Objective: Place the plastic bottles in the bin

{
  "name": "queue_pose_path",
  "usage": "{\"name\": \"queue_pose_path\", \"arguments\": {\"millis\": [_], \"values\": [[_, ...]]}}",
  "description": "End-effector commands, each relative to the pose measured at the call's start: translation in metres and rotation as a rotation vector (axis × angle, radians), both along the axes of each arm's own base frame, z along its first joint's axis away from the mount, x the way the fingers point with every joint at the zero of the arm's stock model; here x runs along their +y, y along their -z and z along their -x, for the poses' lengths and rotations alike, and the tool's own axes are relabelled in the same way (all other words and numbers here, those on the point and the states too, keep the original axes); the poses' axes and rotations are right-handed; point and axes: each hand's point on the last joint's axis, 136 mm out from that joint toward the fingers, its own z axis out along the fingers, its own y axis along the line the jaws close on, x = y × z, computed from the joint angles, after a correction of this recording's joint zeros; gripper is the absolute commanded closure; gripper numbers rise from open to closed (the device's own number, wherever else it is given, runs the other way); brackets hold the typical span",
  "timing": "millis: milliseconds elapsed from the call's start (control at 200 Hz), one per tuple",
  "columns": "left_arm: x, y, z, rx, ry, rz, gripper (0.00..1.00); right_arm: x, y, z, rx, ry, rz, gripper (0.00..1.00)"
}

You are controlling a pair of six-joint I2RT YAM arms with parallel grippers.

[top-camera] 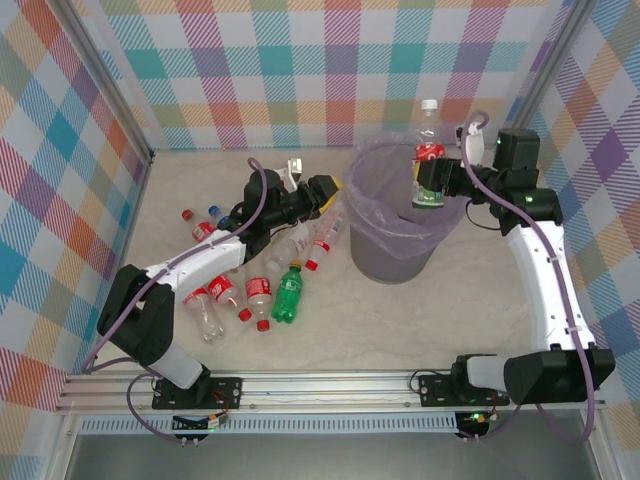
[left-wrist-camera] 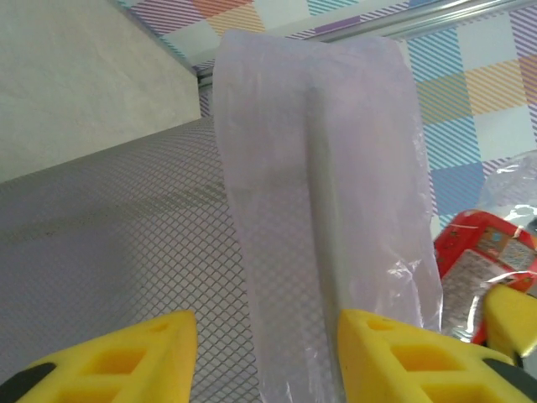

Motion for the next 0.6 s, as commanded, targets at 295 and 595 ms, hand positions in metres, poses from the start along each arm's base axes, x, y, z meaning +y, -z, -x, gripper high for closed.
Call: {"name": "queue_pose_path", "arguments": {"millis": [295,595], "values": [[-0.02,0.004,0.001,-0.018,0.013,-0.007,0.77,0.008,0.045,-0.024,-0.061,-0.08,0.057,0.5],[-0.023,0.013,-0.001,0.004,-0.004,-0.026,0.87,0.008,0.048,-0.021,-0.049,-0.086,0.063,0.28]]}}
